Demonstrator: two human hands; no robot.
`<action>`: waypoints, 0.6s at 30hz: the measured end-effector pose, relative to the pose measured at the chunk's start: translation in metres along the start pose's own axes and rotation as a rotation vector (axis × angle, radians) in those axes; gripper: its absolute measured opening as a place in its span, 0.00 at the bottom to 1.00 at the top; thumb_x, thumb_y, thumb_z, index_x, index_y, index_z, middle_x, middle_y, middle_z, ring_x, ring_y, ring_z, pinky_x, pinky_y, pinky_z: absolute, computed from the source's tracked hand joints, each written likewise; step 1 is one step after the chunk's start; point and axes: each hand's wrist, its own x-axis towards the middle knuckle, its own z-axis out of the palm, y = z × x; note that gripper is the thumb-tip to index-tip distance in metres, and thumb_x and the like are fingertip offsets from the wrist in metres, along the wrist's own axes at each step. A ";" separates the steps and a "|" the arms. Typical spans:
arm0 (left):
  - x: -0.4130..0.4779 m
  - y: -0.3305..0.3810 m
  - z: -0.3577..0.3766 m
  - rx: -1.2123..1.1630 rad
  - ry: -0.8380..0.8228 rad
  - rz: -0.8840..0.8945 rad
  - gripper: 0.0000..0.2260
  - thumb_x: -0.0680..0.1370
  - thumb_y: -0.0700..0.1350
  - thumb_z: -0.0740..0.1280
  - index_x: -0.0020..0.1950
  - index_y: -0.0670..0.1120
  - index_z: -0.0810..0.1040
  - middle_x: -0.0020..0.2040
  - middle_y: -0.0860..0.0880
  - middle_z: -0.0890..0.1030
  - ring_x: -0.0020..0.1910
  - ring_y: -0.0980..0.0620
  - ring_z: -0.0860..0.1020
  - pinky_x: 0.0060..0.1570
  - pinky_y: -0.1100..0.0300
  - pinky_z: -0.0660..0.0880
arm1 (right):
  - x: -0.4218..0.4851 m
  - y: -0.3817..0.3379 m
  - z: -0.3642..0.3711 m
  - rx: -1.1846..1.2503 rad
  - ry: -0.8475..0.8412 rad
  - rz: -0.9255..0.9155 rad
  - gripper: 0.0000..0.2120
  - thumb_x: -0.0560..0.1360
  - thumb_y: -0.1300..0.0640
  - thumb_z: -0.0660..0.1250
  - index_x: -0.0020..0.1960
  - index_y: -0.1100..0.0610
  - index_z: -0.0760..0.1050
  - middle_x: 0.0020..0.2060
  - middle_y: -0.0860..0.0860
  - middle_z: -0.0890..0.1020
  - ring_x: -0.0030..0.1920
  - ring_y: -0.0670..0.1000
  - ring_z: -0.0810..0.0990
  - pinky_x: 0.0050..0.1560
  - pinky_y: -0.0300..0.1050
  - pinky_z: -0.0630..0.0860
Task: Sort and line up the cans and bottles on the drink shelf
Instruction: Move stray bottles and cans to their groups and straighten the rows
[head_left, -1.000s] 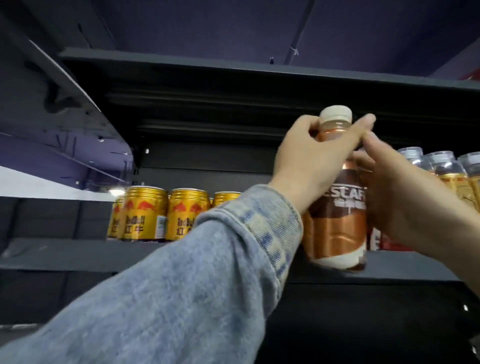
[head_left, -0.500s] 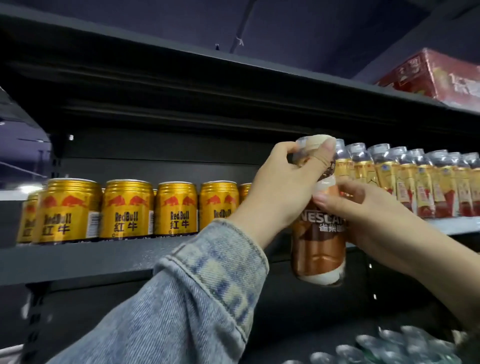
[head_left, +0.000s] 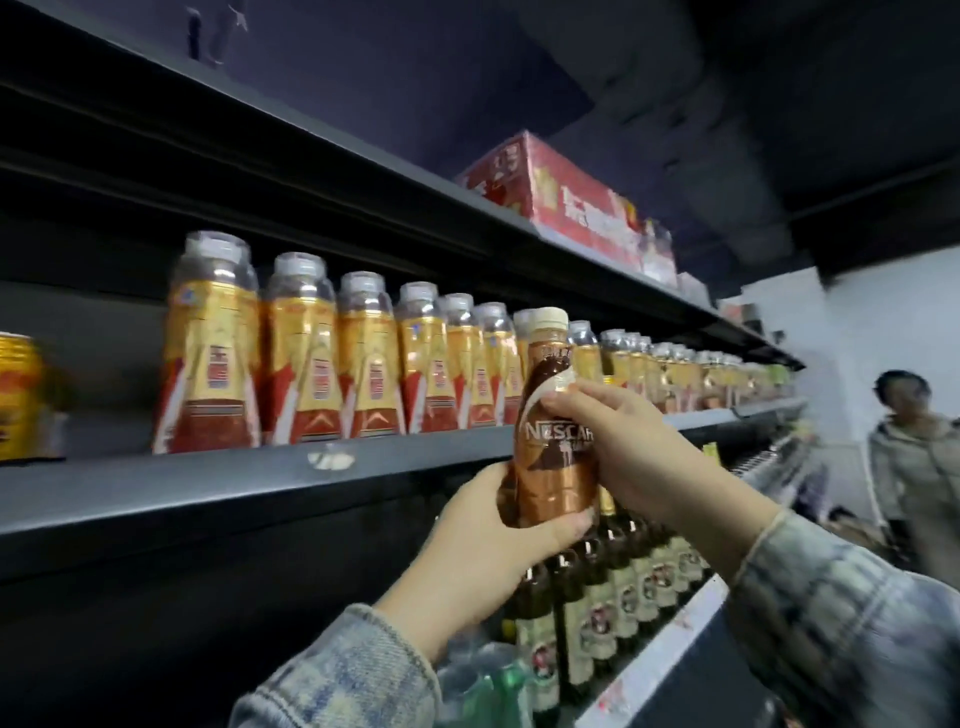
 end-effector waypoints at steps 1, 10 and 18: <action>0.013 -0.002 0.021 -0.043 0.010 0.000 0.19 0.67 0.55 0.76 0.55 0.55 0.78 0.49 0.57 0.84 0.49 0.61 0.81 0.55 0.59 0.77 | 0.002 0.005 -0.022 -0.013 0.003 0.017 0.09 0.75 0.57 0.66 0.50 0.62 0.78 0.40 0.54 0.83 0.42 0.52 0.84 0.43 0.46 0.80; 0.132 -0.028 0.184 -0.244 -0.090 -0.024 0.23 0.69 0.55 0.73 0.62 0.59 0.72 0.53 0.60 0.78 0.47 0.66 0.80 0.40 0.74 0.74 | 0.027 0.049 -0.208 -0.199 0.237 0.040 0.10 0.74 0.58 0.68 0.51 0.63 0.80 0.44 0.59 0.84 0.45 0.56 0.84 0.47 0.52 0.81; 0.274 -0.093 0.321 0.073 -0.230 -0.060 0.32 0.71 0.56 0.72 0.72 0.55 0.64 0.55 0.58 0.73 0.51 0.59 0.79 0.55 0.62 0.76 | 0.067 0.120 -0.396 -0.620 0.426 -0.006 0.06 0.72 0.57 0.70 0.45 0.60 0.80 0.39 0.57 0.83 0.39 0.51 0.80 0.39 0.40 0.76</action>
